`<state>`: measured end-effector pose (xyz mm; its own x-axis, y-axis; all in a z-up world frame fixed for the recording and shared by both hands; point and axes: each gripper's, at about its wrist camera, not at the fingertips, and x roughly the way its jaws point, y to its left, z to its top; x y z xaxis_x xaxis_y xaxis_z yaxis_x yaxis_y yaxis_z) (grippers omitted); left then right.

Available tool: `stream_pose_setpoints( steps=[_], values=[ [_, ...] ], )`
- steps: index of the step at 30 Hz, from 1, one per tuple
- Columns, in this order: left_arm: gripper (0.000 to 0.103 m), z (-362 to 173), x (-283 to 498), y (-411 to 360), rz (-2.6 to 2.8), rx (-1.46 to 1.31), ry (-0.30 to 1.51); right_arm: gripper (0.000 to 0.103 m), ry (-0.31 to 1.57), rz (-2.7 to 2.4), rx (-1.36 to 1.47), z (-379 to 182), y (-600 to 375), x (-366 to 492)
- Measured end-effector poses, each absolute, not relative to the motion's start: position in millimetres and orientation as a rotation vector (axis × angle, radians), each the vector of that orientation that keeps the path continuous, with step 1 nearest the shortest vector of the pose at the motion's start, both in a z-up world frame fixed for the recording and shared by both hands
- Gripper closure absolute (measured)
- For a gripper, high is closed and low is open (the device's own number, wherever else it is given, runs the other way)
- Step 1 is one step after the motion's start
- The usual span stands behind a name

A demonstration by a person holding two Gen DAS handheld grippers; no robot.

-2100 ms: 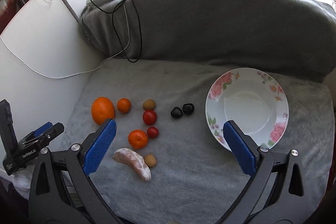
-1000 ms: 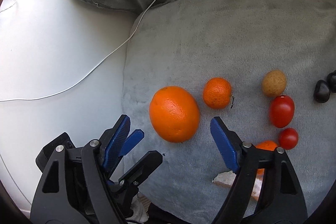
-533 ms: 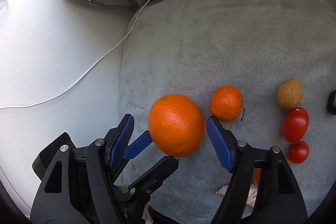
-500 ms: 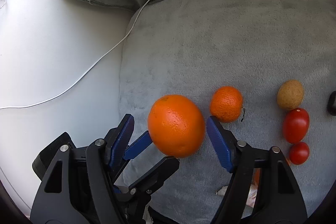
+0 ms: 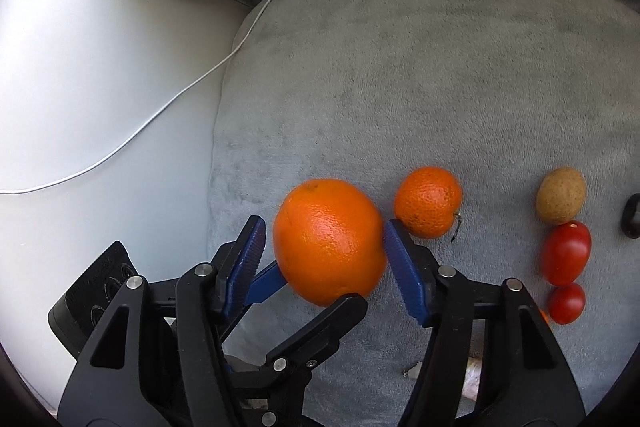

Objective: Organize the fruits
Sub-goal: 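Close the right gripper around the large orange, then carry the large orange with the right gripper onto the white plate and release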

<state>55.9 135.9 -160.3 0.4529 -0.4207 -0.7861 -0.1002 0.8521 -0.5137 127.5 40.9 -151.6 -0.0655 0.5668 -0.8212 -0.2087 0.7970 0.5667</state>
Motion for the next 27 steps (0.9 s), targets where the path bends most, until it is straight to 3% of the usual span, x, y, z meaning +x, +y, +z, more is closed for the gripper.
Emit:
stream_pose_setpoints(
  steps=[3, 27],
  values=[
    [0.046, -158.7, 55.4, 138.5, -0.203, -0.540, 1.089, 0.041, 1.500, 0.638, 0.243, -150.3, 45.6, 126.0],
    [0.046, -111.2, 22.9, 115.1, -0.153, -0.484, 1.035, 0.042, 1.470, 0.681, 0.268, -117.8, 21.8, 112.2]
  ],
)
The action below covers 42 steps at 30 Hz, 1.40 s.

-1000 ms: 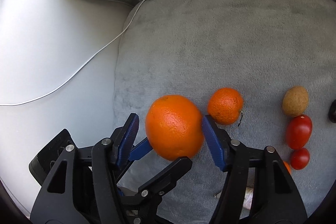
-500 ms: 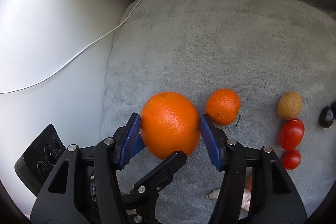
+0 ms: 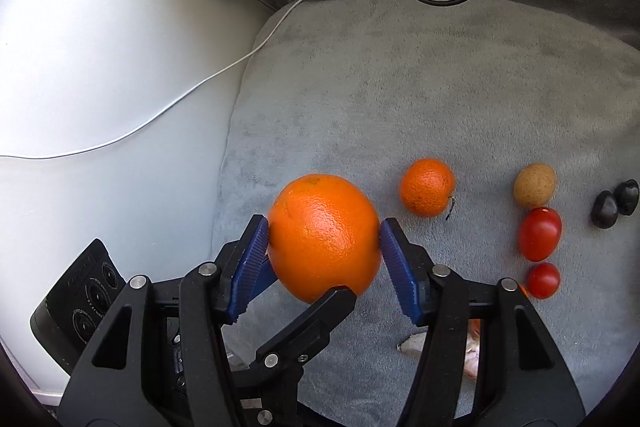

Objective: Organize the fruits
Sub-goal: 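Carry the large orange with the right gripper onto the white plate and release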

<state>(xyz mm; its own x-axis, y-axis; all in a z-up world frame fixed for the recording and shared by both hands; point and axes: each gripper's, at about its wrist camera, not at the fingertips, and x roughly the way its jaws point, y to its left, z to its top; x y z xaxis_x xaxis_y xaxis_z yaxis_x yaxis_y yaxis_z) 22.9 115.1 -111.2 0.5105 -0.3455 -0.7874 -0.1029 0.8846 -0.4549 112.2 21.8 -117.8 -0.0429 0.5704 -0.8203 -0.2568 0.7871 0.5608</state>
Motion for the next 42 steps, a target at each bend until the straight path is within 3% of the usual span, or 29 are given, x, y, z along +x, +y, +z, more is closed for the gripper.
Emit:
stream_pose_setpoints(
  steps=[18, 42],
  values=[
    [0.046, -73.2, 17.3, 33.4, -0.205, -0.439, 1.005, 0.042, 1.411, 0.642, 0.303, -81.9, -67.7, 114.0],
    [0.046, -90.5, 51.7, -97.7, -0.372, -0.358, 1.053, 0.042, 1.376, 0.488, 0.422, -98.2, -229.4, 120.0]
  ],
)
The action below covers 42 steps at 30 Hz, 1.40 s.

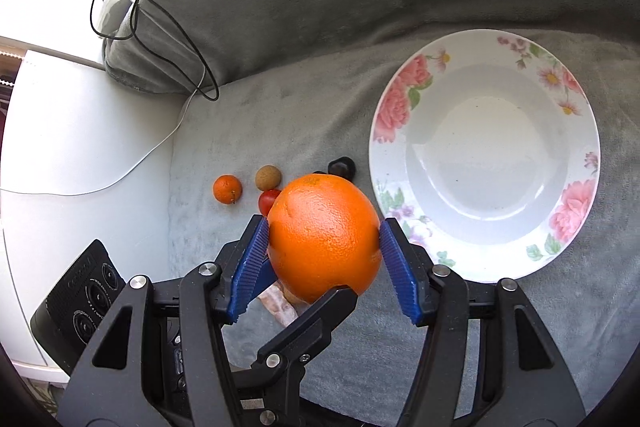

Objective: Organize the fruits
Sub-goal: 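Carry the large orange with the right gripper onto the white plate and release, then withdraw the right tool and move it toward the curved pale orange fruit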

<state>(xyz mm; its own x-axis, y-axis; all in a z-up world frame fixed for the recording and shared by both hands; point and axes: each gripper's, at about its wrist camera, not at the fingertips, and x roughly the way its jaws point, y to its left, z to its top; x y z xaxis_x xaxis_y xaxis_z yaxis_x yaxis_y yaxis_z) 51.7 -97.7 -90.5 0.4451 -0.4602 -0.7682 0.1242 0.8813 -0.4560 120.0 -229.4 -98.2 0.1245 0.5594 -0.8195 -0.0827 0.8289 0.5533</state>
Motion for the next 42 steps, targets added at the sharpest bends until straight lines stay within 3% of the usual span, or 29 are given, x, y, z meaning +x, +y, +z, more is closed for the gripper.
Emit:
stream_pose_setpoints(
  steps=[24, 42],
  values=[
    [0.046, -103.8, 70.6, -133.8, -0.435, -0.314, 1.113, 0.042, 1.396, 0.425, 0.497, -114.6, -280.3, 127.8],
    [0.047, -77.7, 57.8, -103.6, -0.437, -0.308, 1.065, 0.036, 1.205, 0.307, 0.429, -65.7, -296.4, 108.9]
  ],
)
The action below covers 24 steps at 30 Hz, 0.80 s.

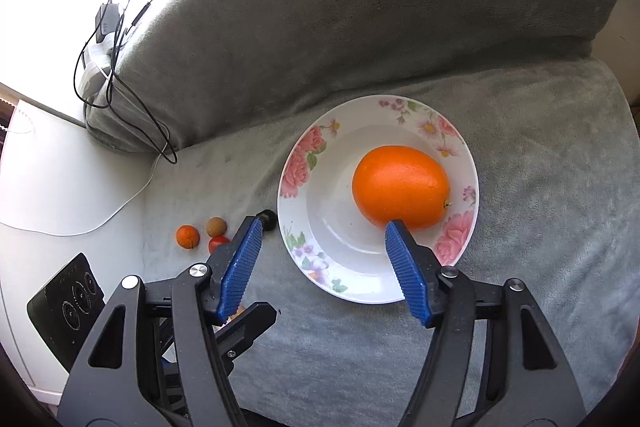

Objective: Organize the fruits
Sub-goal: 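Withdraw the right tool and move it toward the curved pale orange fruit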

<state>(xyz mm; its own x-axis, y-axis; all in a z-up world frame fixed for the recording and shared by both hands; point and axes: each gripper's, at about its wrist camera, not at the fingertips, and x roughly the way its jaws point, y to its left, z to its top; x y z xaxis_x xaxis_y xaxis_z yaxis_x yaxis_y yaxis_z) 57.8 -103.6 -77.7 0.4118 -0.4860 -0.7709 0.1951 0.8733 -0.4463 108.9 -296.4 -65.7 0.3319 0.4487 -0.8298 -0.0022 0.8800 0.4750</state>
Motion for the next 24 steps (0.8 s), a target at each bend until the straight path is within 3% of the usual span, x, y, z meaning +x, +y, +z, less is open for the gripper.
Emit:
stream_pose_setpoints(
  steps=[14, 21, 24],
  values=[
    [0.045, -67.2, 34.4, -45.9, -0.386, -0.335, 1.039, 0.026, 1.105, 0.271, 0.410, -40.7, -285.6, 75.3],
    [0.045, -72.7, 19.5, -10.8, -0.321, -0.339, 1.057, 0.016, 1.054, 0.285, 0.369, -34.1, -271.3, 61.2],
    [0.045, -75.6, 11.6, 1.4, -0.297, -0.333, 1.063, 0.005, 1.024, 0.305, 0.310, -31.2, -261.8, 55.4]
  ],
)
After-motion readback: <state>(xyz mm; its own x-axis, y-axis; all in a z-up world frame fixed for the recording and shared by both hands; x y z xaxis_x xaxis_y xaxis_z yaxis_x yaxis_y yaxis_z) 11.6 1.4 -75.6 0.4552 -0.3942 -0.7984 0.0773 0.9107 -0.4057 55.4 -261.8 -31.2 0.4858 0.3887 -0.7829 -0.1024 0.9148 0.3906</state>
